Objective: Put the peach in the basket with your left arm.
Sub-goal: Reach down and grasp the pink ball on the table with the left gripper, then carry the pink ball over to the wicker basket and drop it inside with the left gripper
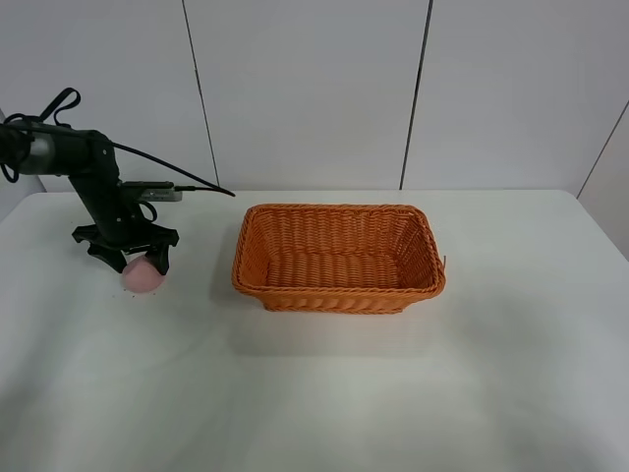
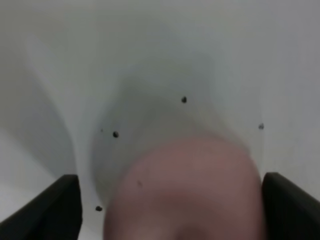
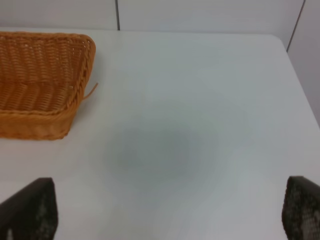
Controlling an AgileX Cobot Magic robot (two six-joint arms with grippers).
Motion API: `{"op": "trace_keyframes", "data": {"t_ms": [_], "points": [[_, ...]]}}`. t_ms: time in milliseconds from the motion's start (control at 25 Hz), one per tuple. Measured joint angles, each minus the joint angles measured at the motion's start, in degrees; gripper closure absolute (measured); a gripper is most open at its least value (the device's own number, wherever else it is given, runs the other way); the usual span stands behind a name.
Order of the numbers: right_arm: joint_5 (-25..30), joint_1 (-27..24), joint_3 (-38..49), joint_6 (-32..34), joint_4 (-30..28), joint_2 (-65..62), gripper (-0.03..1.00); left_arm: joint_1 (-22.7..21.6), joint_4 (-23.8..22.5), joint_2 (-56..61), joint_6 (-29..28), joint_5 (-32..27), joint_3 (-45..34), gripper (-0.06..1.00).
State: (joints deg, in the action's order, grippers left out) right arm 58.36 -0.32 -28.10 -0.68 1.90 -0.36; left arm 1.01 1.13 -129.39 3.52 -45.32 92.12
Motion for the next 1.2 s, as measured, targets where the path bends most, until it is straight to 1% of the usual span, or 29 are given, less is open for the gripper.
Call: {"op": "trace_keyframes", "data": {"t_ms": [80,120,160,280,320,400,560,720,840,960,1000,1040,1200], "points": [[0.00,0.00,0.00,0.00,0.00,0.00,0.27,0.00,-0.02,-0.10,-0.13,-0.18,0.00,0.22],[0.00,0.00,0.00,0.00,0.00,0.00,0.27,0.00,-0.02,-0.10,-0.54,-0.37,0.00,0.27],[0.00,0.00,0.00,0.00,0.00,0.00,0.27,0.00,-0.14,-0.10,-1.13,-0.73,0.00,0.34],[0.00,0.00,0.00,0.00,0.00,0.00,0.27,0.00,-1.13,0.11,-2.20,-2.45,0.16,0.72],[0.00,0.00,0.00,0.00,0.00,0.00,0.27,0.00,-1.61,0.71,-2.41,-2.87,0.24,0.78],[0.00,0.00,0.00,0.00,0.00,0.00,0.27,0.20,-1.84,2.54,-2.78,-4.17,0.26,0.85],[0.00,0.00,0.00,0.00,0.00,0.00,0.27,0.20,-2.26,8.10,-2.68,-8.81,2.06,0.89],[0.00,0.00,0.00,0.00,0.00,0.00,0.27,0.20,-2.03,15.40,-2.68,-12.88,4.93,0.89],[0.00,0.00,0.00,0.00,0.00,0.00,0.27,1.32,-1.89,18.32,-2.66,-15.78,7.09,0.89],[0.00,0.00,0.00,0.00,0.00,0.00,0.27,4.85,-1.89,18.32,-2.66,-19.12,10.41,0.89],[0.00,0.00,0.00,0.00,0.00,0.00,0.27,6.64,-1.89,17.93,-2.66,-20.35,11.88,0.89],[0.00,0.00,0.00,0.00,0.00,0.00,0.27,8.68,-1.75,17.47,-2.66,-21.43,13.51,0.89],[0.00,0.00,0.00,0.00,0.00,0.00,0.27,17.40,-1.63,13.52,-3.16,-21.59,20.21,0.89]]}}
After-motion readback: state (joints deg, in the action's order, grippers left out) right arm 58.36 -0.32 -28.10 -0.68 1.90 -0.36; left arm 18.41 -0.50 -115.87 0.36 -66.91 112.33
